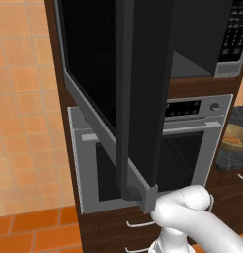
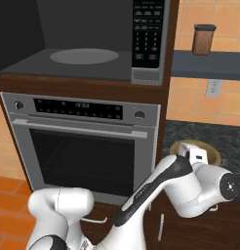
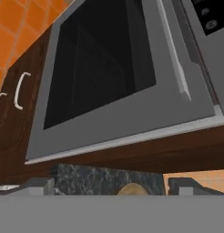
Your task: Open the microwave, place the bowl with waffle inside the microwave, then close the microwave door and turn it on.
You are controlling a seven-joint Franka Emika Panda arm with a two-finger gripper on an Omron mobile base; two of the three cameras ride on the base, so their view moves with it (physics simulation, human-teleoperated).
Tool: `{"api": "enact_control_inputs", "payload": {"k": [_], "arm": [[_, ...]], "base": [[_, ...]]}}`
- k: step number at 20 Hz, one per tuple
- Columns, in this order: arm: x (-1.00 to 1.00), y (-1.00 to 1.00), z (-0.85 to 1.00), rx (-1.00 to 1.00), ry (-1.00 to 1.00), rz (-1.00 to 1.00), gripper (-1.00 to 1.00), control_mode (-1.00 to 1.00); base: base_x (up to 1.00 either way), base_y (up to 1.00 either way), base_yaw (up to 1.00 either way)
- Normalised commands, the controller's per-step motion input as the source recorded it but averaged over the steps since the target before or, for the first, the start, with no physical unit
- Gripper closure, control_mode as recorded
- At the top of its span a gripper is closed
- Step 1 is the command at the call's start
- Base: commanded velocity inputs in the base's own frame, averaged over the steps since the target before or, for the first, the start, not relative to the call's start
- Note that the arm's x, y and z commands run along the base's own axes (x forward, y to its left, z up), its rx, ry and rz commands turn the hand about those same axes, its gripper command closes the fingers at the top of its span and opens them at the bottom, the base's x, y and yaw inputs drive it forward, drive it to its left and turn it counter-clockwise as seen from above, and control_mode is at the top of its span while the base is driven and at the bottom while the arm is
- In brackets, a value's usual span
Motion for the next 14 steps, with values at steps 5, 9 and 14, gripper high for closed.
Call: {"api": "enact_control_inputs", "payload": {"k": [5,9,14], "arm": [[0.39,-0.07,-0.23,0.0,0.1,0.0,-1.0,-1.0],[0.36,-0.24,-0.22,0.0,0.09,0.0,-1.0,-1.0],[0.31,-0.19,-0.19,0.0,0.09,0.0,-1.0,-1.0]], "base": [[0.0,0.0,0.0],[0.0,0.0,0.0],[0.0,0.0,0.0]]}}
